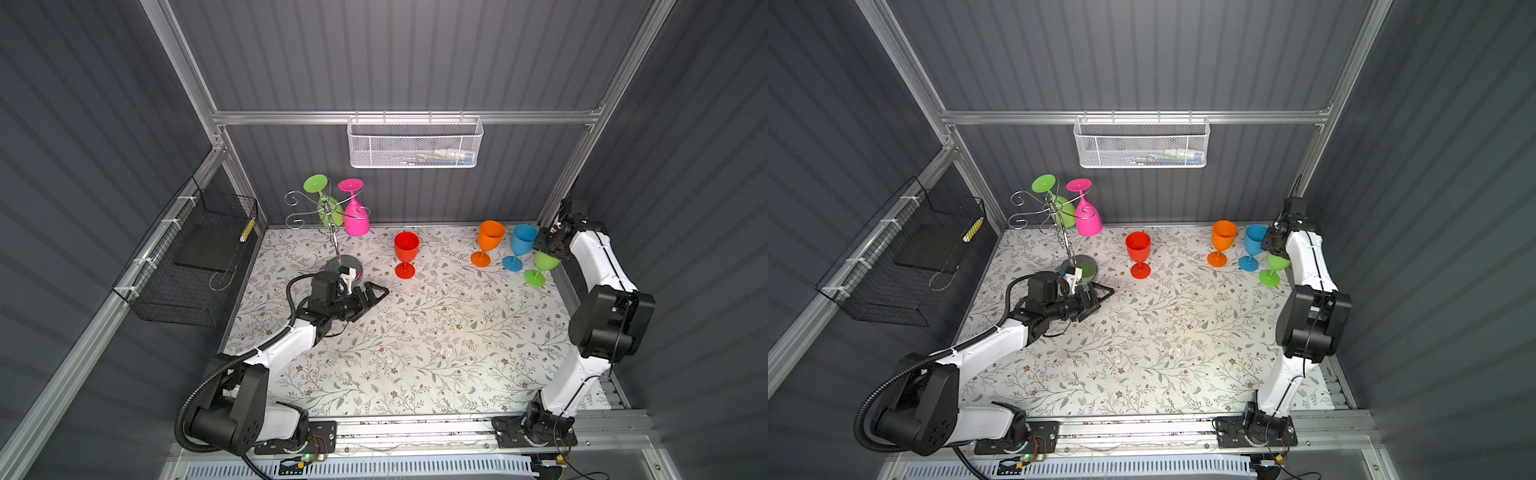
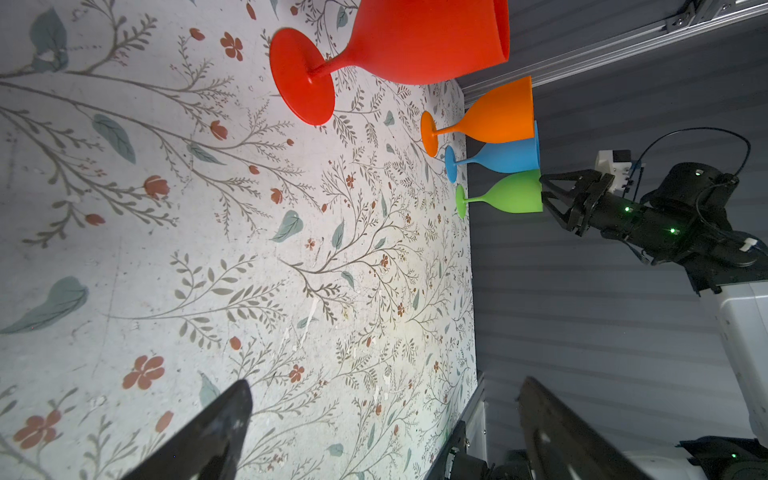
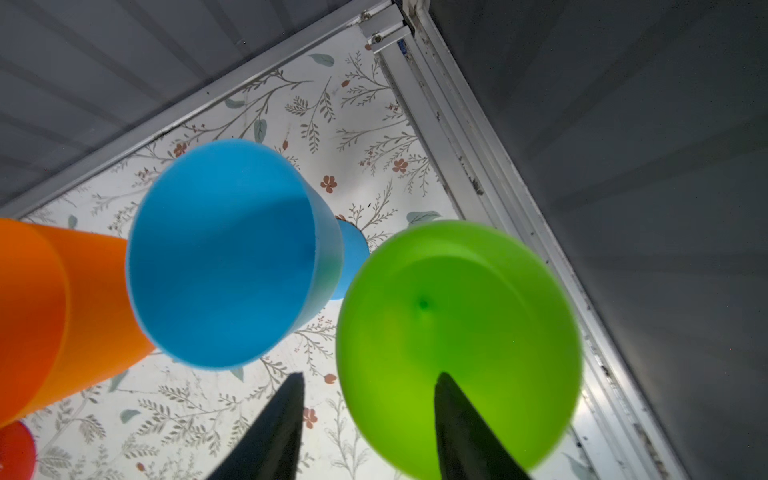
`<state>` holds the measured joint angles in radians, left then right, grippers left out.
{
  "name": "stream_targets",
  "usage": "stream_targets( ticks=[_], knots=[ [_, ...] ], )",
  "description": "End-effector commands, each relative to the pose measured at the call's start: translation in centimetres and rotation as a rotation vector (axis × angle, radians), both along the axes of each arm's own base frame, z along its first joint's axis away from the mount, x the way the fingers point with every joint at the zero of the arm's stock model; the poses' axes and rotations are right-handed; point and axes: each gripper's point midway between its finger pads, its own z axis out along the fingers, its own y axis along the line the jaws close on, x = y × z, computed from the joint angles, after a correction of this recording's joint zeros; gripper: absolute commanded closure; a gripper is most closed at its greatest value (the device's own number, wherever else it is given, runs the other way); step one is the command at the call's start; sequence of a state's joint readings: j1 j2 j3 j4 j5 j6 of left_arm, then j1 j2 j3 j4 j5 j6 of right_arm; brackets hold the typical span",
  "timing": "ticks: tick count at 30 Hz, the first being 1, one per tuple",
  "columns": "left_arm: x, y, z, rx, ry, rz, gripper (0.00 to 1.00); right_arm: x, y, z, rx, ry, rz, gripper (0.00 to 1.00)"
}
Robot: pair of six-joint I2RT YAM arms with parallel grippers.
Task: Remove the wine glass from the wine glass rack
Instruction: 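Lower the green glass upright beside the blue glass with the right gripper, then open and withdraw the right gripper while the left reaches toward the rack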
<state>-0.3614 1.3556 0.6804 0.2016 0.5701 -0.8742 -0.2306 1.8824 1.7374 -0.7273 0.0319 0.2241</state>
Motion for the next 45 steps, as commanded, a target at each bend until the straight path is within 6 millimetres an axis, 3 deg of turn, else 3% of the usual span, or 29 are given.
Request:
stream_targets(
  ticks=[1, 12, 18, 22, 29, 31, 37, 41, 45],
  knots=[
    [-0.2, -0.4, 1.7, -0.012, -0.04, -0.026, 0.0, -0.7, 0.4, 3.0, -0.027, -0.038, 0.012, 0.41],
    [-1.0, 0.5, 2.0, 0.018, -0.02, 0.008, 0.0, -4.1, 1.8, 7.8, -0.101, -0.107, 0.026, 0.25],
    [-1.9, 1.4, 2.0, 0.066, -0.012, 0.026, 0.0, -7.3, 4.3, 10.8, -0.141, -0.215, 0.039, 0.18],
    [-2.7, 2.5, 1.7, 0.124, 0.019, 0.051, 0.0, -9.0, 8.2, 12.7, -0.127, -0.326, 0.105, 0.16],
    [-3.9, 6.2, 3.1, 0.28, 0.009, 0.178, 0.01, -10.5, 19.1, 15.0, 0.015, -0.521, 0.357, 0.15],
    [-4.0, 7.6, 4.8, 0.343, -0.028, 0.221, 0.01, -11.1, 22.6, 15.4, 0.084, -0.565, 0.456, 0.15],
    [-4.2, 11.6, 10.8, 0.554, -0.097, 0.316, 0.02, -11.3, 30.3, 15.9, 0.171, -0.598, 0.64, 0.14],
    [-3.5, 13.6, 14.3, 0.671, -0.128, 0.375, 0.03, -11.8, 33.5, 15.9, 0.204, -0.594, 0.7, 0.15],
    [-1.9, 14.7, 18.1, 0.757, -0.189, 0.413, 0.03, -12.3, 35.0, 15.9, 0.226, -0.596, 0.735, 0.14]
  ],
)
